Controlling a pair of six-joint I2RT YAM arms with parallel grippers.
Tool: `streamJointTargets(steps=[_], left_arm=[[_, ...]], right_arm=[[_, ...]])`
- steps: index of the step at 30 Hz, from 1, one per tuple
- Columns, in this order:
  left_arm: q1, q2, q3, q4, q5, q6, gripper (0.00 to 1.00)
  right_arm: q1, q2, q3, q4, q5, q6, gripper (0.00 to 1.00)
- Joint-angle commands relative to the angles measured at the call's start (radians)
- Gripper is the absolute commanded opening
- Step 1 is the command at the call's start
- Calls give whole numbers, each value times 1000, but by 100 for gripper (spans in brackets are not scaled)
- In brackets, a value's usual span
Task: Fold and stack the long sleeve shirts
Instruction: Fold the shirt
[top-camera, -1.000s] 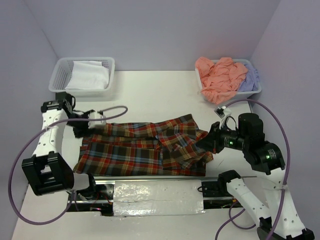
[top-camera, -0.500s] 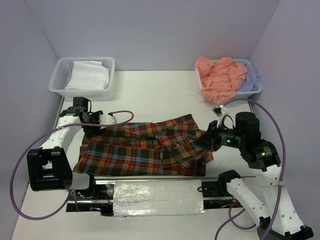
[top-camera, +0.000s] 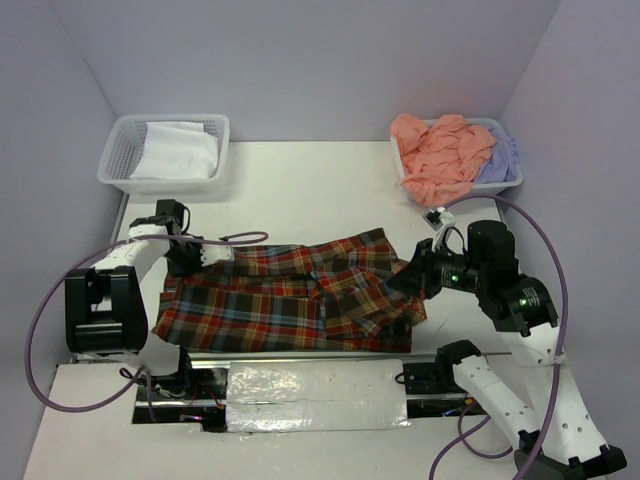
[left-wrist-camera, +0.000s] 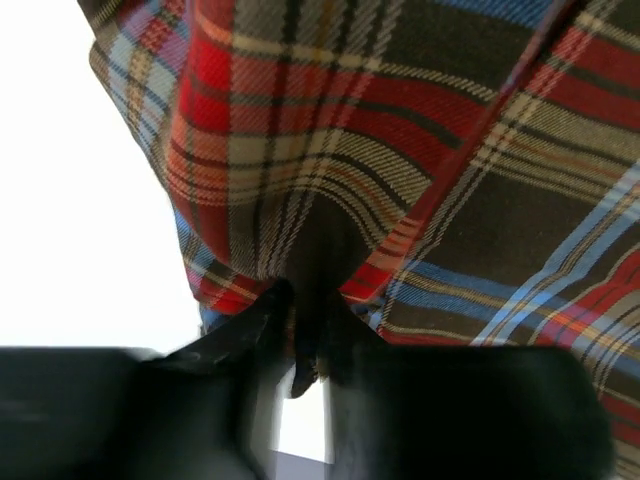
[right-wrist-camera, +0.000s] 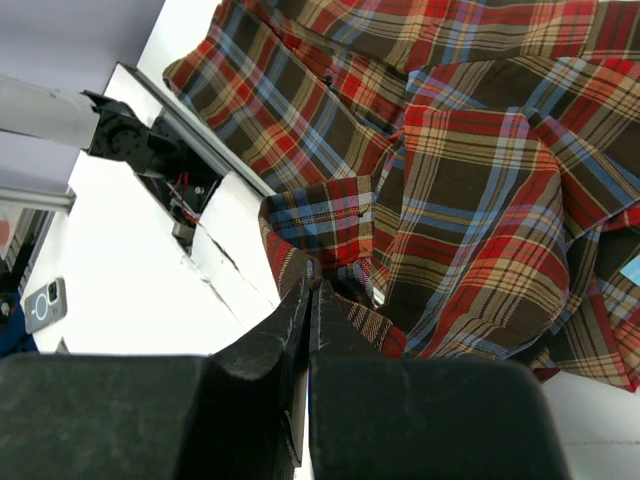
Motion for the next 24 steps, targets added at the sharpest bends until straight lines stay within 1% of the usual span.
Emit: streamJointTargets(steps=[1,2,3,8,12,14,15,16,17,18,19,22,24], left_arm=[[10,-10,45,-53,15,10,26],[13,-13,57,-58,19,-6,19],[14,-18,62,-59,21,-13,16],[15,-44,77,-71,24,-33,22],[16,-42,74,-68,9,-49,43],[15,-46,77,-67,6,-59,44],[15,-47,79,-70,9,-64,43],[15,-50,90,-77,12,-69,37],[15,-53,96,-85,15,-76,16],[16,-59,103,-91,24,-82,5],[18,-64,117,-107,28,-84,0],[21,-90,130,-159,48,-60,0],[24,-120,124,-183,47,-17,0]], right_arm=[[-6,4,22,43,26,8,0],[-6,9,25,34,32,5,0],[-4,12,31,29,38,3,0],[-6,24,48,24,52,-7,0],[-6,43,55,20,50,-18,0],[-6,47,57,20,52,-23,0],[-4,49,58,20,55,-23,0],[-4,49,58,20,57,-24,0],[-6,49,60,18,58,-24,0],[-6,50,61,15,64,-26,0],[-3,52,65,6,69,-27,0],[-4,55,98,-24,66,-34,0],[-4,58,164,-60,61,-46,0]])
